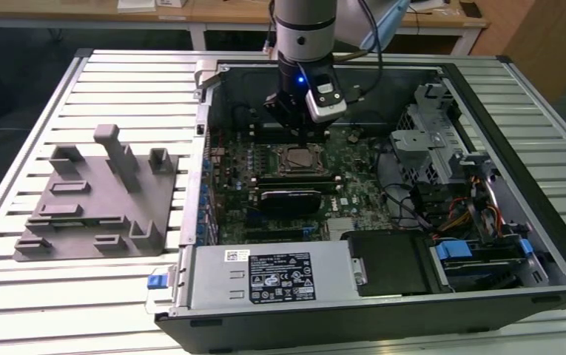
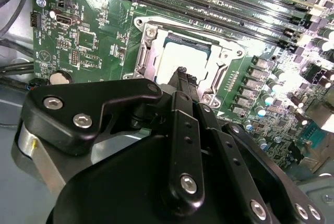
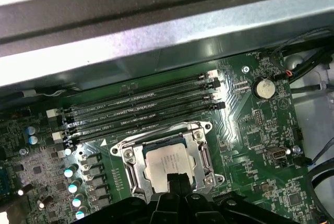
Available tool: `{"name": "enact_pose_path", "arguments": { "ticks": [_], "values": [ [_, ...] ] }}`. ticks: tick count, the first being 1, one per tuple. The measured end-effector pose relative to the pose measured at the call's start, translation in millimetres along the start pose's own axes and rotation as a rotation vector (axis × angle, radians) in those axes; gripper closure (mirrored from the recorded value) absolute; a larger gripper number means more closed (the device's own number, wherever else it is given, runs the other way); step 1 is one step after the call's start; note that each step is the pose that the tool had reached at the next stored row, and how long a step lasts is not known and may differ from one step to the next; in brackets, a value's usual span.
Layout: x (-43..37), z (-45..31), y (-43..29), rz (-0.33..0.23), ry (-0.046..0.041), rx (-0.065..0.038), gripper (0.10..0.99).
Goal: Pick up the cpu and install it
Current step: 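Install the second cpu locking lever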
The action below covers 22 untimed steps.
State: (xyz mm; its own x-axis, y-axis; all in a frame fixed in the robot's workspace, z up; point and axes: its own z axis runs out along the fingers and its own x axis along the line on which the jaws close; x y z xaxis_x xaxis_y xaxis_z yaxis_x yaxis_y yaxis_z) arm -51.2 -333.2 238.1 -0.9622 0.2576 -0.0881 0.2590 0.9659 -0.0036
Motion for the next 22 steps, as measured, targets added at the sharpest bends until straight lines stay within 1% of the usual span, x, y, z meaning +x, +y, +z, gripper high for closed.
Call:
{"name": "enact_pose_path", "arguments": {
  "ticks": [11,22],
  "values": [
    [-1.4,0.1,-5.4,0.0,0.0,0.0,0.98],
    [-3.4,0.3,-12.7,0.0,0.0,0.0,0.98]
  ]
}}
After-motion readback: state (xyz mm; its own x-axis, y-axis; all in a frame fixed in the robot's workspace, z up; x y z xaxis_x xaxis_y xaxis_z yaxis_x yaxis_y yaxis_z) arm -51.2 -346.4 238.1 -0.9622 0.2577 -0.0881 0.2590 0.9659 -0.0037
